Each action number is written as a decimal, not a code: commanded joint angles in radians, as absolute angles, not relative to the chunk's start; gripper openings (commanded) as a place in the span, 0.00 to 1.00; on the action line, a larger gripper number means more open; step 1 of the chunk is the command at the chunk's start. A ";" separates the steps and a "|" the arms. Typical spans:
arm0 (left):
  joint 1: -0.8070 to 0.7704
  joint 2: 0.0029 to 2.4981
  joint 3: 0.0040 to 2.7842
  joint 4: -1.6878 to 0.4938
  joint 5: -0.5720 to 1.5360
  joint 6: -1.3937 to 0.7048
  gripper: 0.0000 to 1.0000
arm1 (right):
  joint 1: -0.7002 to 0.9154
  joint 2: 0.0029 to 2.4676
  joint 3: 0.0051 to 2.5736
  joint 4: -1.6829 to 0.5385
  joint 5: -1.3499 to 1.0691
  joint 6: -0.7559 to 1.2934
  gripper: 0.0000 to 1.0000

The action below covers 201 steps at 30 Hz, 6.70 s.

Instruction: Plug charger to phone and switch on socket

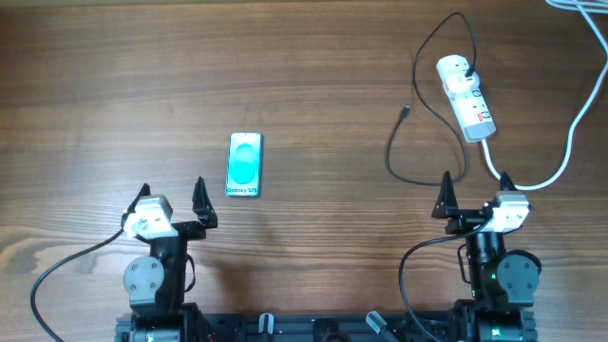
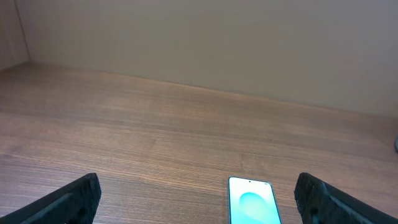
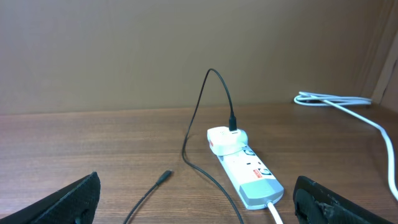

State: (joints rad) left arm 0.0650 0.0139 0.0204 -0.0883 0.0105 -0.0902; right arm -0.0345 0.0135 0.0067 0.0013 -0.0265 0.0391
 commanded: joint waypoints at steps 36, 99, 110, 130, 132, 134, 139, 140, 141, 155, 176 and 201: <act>0.070 0.005 0.010 -0.084 0.026 -0.075 1.00 | -0.037 0.004 0.005 0.003 -0.047 0.028 1.00; 0.070 0.005 0.010 -0.081 0.027 -0.075 1.00 | -0.037 0.004 0.005 0.003 -0.047 0.028 1.00; 0.070 0.036 0.154 -0.126 0.108 -0.078 1.00 | -0.037 0.004 0.005 0.003 -0.047 0.028 1.00; 0.069 0.980 1.222 -0.927 0.112 -0.030 1.00 | -0.037 0.004 0.005 0.003 -0.046 0.028 0.99; 0.069 1.066 1.282 -1.008 0.134 -0.030 1.00 | -0.037 0.004 0.005 0.003 -0.047 0.028 1.00; 0.064 1.139 1.308 -1.074 0.173 -0.031 1.00 | -0.037 0.004 0.005 0.003 -0.047 0.028 1.00; -0.009 1.272 1.308 -1.141 0.176 -0.031 1.00 | -0.037 0.004 0.005 0.003 -0.047 0.029 1.00; -0.036 1.295 1.308 -1.143 0.176 -0.034 1.00 | -0.037 0.004 0.005 0.003 -0.047 0.028 1.00; -0.062 1.314 1.308 -1.141 0.176 -0.033 1.00 | -0.037 0.004 0.005 0.003 -0.047 0.028 1.00; -0.129 1.579 1.306 -1.105 0.227 -0.045 1.00 | -0.037 0.004 0.005 0.003 -0.046 0.028 1.00; -0.278 1.949 1.292 -0.858 0.024 -0.144 1.00 | -0.037 0.004 0.005 0.003 -0.047 0.028 1.00; -0.277 1.909 1.277 -0.821 -0.069 -0.143 1.00 | -0.037 0.004 0.005 0.003 -0.046 0.028 1.00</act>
State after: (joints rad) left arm -0.2779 1.9038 1.2858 -0.8333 -0.0631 -0.1368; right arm -0.0345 0.0135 0.0067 0.0010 -0.0269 0.0391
